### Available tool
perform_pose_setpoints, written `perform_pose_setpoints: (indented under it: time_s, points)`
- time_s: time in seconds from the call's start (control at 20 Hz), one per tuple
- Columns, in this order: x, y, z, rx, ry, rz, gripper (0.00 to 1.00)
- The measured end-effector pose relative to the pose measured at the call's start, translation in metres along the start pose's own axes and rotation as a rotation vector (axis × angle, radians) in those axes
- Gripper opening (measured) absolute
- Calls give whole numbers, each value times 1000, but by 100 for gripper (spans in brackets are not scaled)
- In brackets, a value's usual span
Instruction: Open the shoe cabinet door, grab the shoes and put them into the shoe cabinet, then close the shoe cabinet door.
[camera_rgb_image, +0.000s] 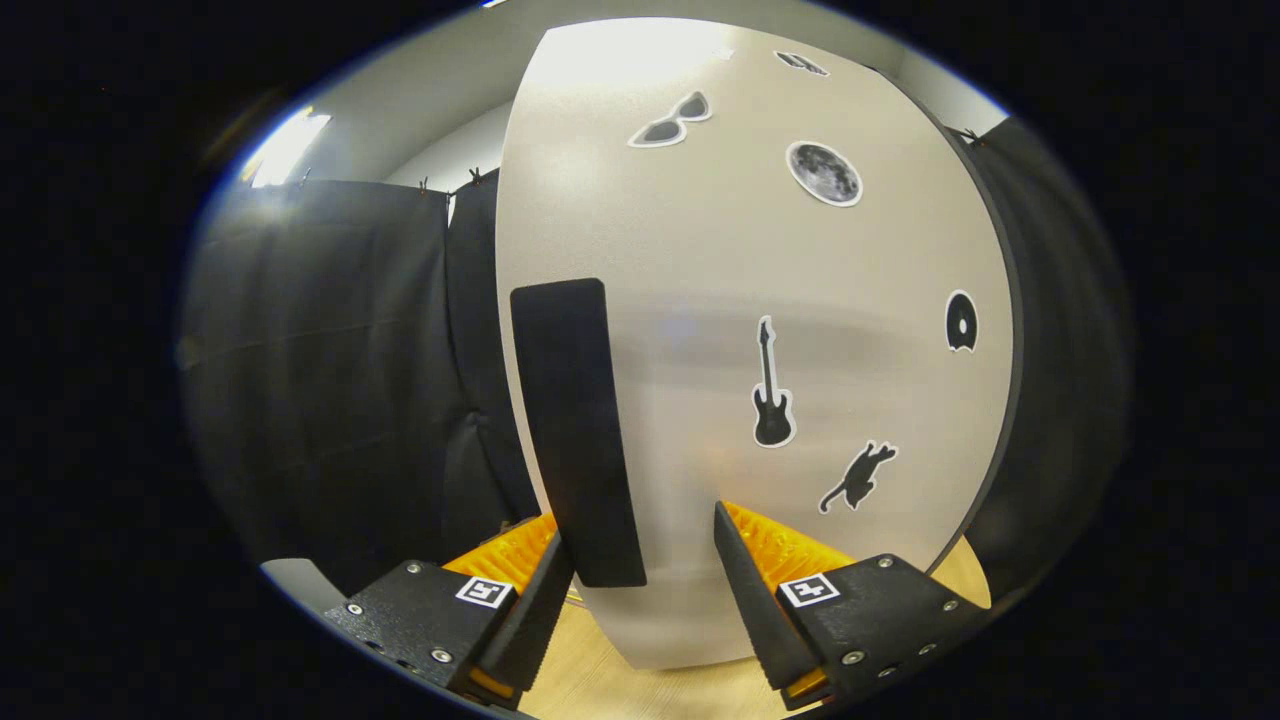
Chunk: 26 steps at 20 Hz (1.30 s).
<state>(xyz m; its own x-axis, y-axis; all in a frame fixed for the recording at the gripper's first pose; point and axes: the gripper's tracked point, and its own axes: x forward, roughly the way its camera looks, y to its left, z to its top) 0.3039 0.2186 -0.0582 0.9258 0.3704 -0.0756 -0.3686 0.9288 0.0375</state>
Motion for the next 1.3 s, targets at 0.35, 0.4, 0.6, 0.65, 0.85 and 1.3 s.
perform_pose_setpoints:
  time_s: [0.35, 0.4, 0.6, 0.65, 0.85, 1.3]
  points:
    - [0, -10, -2, -103, -49, -157, 89]
    - [2, -10, -2, -103, -58, -177, 89]
    - [9, -11, -3, -135, -82, -238, 90]
    - [11, -11, -2, -138, -84, -249, 91]
    - [12, -11, -2, -139, -94, -267, 91]
    - [5, -9, 5, -74, -123, -262, 94]
